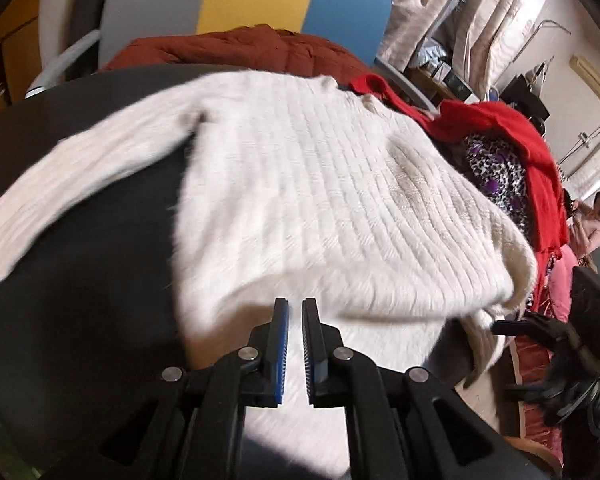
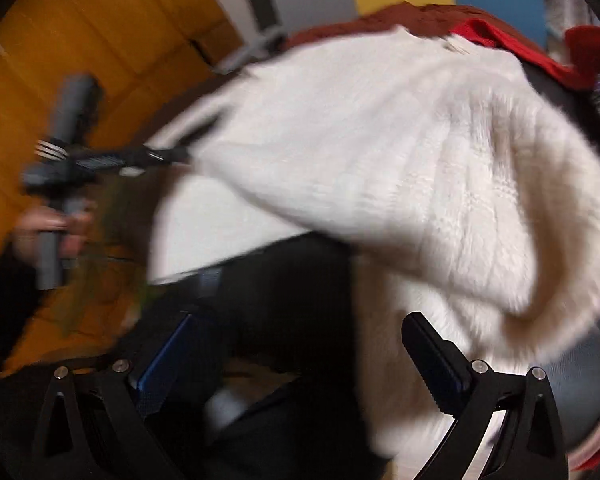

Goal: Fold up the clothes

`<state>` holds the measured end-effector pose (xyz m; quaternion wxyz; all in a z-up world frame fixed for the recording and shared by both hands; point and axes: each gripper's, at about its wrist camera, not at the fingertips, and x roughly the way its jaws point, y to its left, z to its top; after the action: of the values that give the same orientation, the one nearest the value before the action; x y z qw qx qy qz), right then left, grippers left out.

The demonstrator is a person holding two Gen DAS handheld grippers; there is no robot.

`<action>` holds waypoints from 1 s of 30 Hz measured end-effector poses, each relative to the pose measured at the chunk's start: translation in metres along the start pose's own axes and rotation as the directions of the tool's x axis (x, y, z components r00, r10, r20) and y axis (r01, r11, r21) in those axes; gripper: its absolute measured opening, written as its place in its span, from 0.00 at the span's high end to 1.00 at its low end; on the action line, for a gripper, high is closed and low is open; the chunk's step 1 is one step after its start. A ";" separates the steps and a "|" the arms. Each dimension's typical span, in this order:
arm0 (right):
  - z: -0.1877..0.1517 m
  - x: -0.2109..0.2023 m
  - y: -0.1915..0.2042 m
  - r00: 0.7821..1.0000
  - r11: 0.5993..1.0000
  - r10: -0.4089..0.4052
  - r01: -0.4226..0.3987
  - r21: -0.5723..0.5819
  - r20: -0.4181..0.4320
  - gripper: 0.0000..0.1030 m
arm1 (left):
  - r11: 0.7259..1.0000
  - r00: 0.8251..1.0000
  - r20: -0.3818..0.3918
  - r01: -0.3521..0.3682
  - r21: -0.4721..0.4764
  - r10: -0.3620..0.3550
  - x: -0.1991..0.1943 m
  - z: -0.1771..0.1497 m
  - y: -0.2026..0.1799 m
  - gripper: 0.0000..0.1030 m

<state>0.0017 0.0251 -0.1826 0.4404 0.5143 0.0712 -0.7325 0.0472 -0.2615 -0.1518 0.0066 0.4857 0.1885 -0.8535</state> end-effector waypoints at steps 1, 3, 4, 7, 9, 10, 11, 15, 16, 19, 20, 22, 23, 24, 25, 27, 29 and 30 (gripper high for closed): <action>0.000 0.008 -0.002 1.000 1.000 -0.017 0.017 -0.006 -0.008 0.00 | 1.000 1.000 -0.011 -0.012 -0.012 0.012 0.009 0.006 0.002 0.95; -0.004 0.010 -0.006 0.999 0.999 -0.036 0.035 -0.029 -0.033 0.00 | 0.998 0.996 -0.063 -0.056 -0.002 0.056 0.019 0.004 0.007 0.94; -0.011 0.005 -0.012 0.995 0.997 -0.070 0.067 -0.047 -0.066 0.00 | 0.997 0.993 -0.090 -0.079 0.005 0.079 0.024 0.003 0.010 0.94; -0.032 -0.013 -0.037 0.975 0.985 -0.172 0.168 -0.039 -0.142 0.00 | 0.993 0.985 -0.123 -0.114 0.038 0.118 0.025 -0.008 0.018 0.92; -0.046 -0.026 -0.056 0.954 0.971 -0.236 0.236 -0.020 -0.187 0.00 | 0.988 0.979 -0.133 -0.148 0.043 0.152 0.015 -0.018 0.029 0.92; -0.053 -0.032 -0.066 0.940 0.962 -0.268 0.272 -0.010 -0.212 0.00 | 0.986 0.976 -0.140 -0.165 0.033 0.168 0.008 -0.022 0.038 0.92; -0.060 -0.038 -0.077 0.921 0.950 -0.301 0.314 0.012 -0.247 0.00 | 0.983 0.972 -0.147 -0.181 0.023 0.183 0.002 -0.026 0.046 0.92; -0.081 -0.069 -0.106 0.859 0.889 -0.402 0.449 0.088 -0.317 0.00 | 0.977 0.960 -0.204 -0.207 -0.045 0.194 -0.027 -0.050 0.071 0.93; -0.074 -0.082 -0.102 0.878 0.893 -0.396 0.436 0.111 -0.268 0.00 | 0.982 0.968 -0.200 -0.172 -0.080 0.153 -0.036 -0.052 0.075 0.93; -0.051 -0.119 -0.088 0.922 0.906 -0.371 0.386 0.173 -0.114 0.00 | 0.980 0.986 -0.166 -0.038 -0.193 0.005 -0.064 -0.055 0.086 0.93; -0.036 -0.127 -0.080 0.937 0.919 -0.345 0.348 0.187 -0.046 0.00 | 0.981 0.991 -0.130 -0.016 -0.193 -0.010 -0.071 -0.047 0.085 0.93; -0.003 -0.132 -0.063 0.956 0.943 -0.282 0.262 0.205 0.075 0.00 | 0.985 0.998 -0.050 0.017 -0.174 -0.026 -0.085 -0.025 0.081 0.93; 0.015 -0.128 -0.055 0.966 0.959 -0.223 0.194 0.204 0.130 0.00 | 0.986 0.999 -0.010 0.033 -0.164 -0.035 -0.092 -0.015 0.079 0.93; 0.033 -0.118 -0.048 0.973 0.971 -0.162 0.127 0.204 0.163 0.00 | 0.989 0.999 0.017 0.040 -0.145 -0.038 -0.093 -0.002 0.075 0.92; 0.051 -0.108 -0.040 0.976 0.976 -0.106 0.065 0.207 0.191 0.00 | 0.991 0.998 0.040 0.045 -0.125 -0.041 -0.093 0.011 0.070 0.92; 0.082 -0.076 -0.031 0.980 0.964 -0.046 -0.007 0.265 0.194 0.00 | 0.997 0.997 0.069 0.047 -0.067 -0.042 -0.082 0.038 0.061 0.92; 0.103 -0.037 -0.033 0.991 0.949 -0.023 -0.019 0.313 0.130 0.00 | 0.998 0.997 0.060 0.042 -0.039 -0.040 -0.065 0.056 0.058 0.92; 0.111 -0.017 -0.035 0.996 0.941 -0.028 -0.004 0.338 0.089 0.00 | 0.999 0.998 0.049 0.035 -0.027 -0.034 -0.056 0.067 0.055 0.92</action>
<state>-0.0992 -0.0061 -0.1300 0.3438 0.5474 -0.0729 -0.7595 0.0319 -0.3442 -0.0922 0.0034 0.4614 0.2084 -0.8624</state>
